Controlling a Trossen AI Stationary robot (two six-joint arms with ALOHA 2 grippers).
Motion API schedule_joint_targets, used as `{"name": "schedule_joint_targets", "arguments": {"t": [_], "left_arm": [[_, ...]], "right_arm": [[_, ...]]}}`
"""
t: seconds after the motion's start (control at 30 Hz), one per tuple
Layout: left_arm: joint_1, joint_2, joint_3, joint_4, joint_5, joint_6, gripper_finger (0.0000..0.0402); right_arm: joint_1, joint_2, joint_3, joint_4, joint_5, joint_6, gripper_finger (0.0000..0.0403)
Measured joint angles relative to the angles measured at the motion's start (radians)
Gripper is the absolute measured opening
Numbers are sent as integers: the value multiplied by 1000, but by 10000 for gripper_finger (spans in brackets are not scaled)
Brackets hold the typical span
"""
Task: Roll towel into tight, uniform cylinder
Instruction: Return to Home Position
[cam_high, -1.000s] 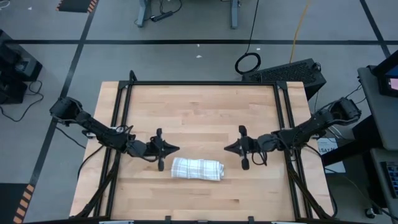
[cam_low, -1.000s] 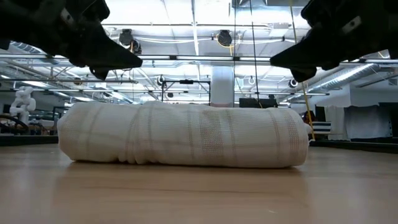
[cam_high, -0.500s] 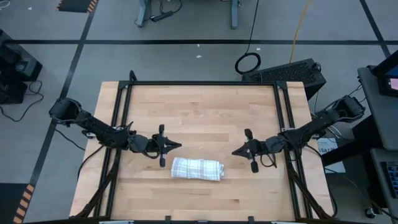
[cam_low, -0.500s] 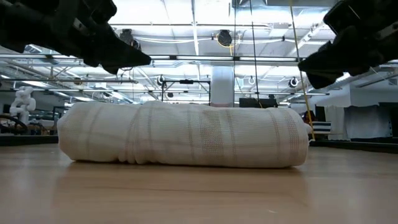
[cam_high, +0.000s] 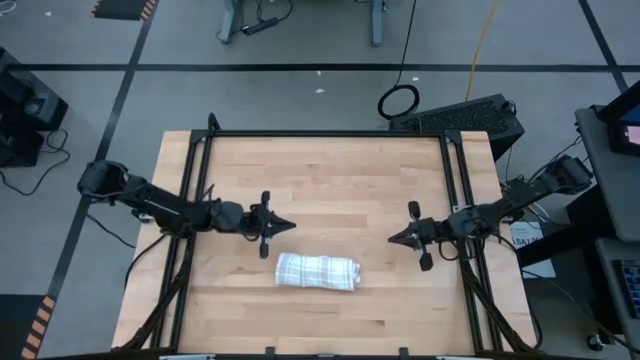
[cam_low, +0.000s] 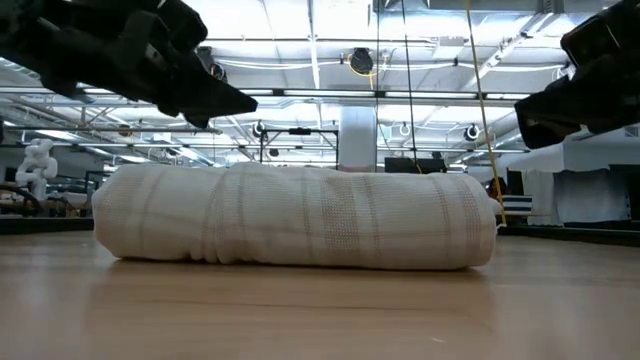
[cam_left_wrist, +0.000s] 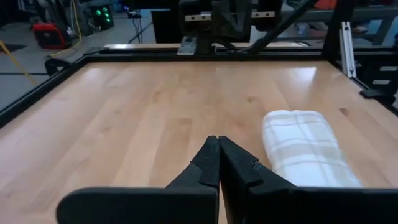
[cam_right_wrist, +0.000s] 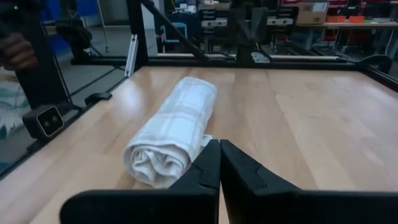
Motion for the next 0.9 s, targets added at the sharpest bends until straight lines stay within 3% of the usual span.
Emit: {"name": "schedule_joint_targets", "arguments": {"t": [0.23, 0.33, 0.63, 0.9], "left_arm": [[76, -1, -6, 0, 123, 20, 1], [87, -22, -54, 19, 116, 20, 1], [88, -130, -322, 323, 64, -44, 0], [87, -211, -326, 200, 32, -47, 0]], "right_arm": [[0, -80, 0, -94, 7, -23, 0], [0, -115, 0, -125, 29, -32, 0], [-1, -191, 0, -155, 62, -57, 0], [-1, -260, 1, -183, 81, -70, 0]]}}
